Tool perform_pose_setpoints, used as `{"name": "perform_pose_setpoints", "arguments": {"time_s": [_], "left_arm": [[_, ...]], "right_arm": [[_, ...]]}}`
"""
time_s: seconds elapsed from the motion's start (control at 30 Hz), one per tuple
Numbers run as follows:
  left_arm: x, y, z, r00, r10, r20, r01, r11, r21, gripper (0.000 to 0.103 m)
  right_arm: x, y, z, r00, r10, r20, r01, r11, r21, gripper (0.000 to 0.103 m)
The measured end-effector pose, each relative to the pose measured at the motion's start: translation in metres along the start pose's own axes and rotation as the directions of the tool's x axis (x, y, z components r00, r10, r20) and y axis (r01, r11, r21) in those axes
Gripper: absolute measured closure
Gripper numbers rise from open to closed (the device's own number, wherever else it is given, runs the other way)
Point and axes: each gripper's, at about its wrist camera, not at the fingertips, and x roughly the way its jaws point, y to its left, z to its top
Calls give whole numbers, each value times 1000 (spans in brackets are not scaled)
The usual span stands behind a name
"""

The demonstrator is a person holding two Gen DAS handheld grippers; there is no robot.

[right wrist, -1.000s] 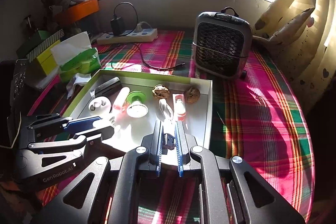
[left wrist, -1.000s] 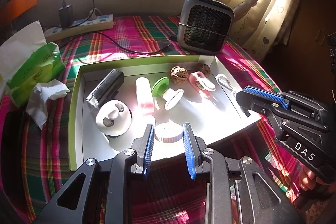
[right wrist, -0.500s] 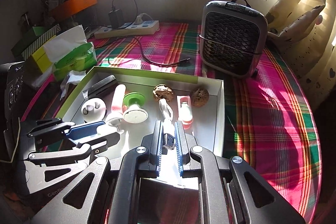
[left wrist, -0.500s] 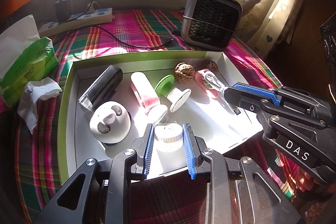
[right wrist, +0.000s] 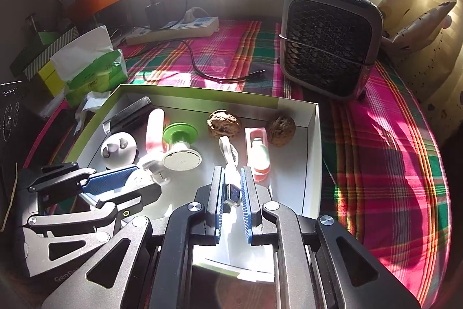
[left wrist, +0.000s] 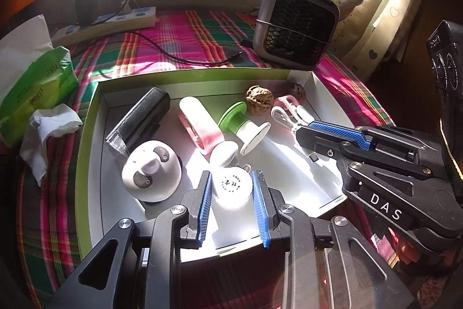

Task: Organize objects
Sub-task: 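Carry the tape roll with the left tool while the right tool carries the cable over the box, then open the left tool releasing the tape roll while the right tool releases the cable in the box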

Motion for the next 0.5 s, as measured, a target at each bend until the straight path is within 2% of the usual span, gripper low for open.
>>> {"name": "perform_pose_setpoints", "arguments": {"time_s": [0.5], "left_arm": [[1,1,0,1000,16,0,-16,1000,2,77]], "right_arm": [[10,-2,1,1000,-1,-19,1,1000,4,91]]}}
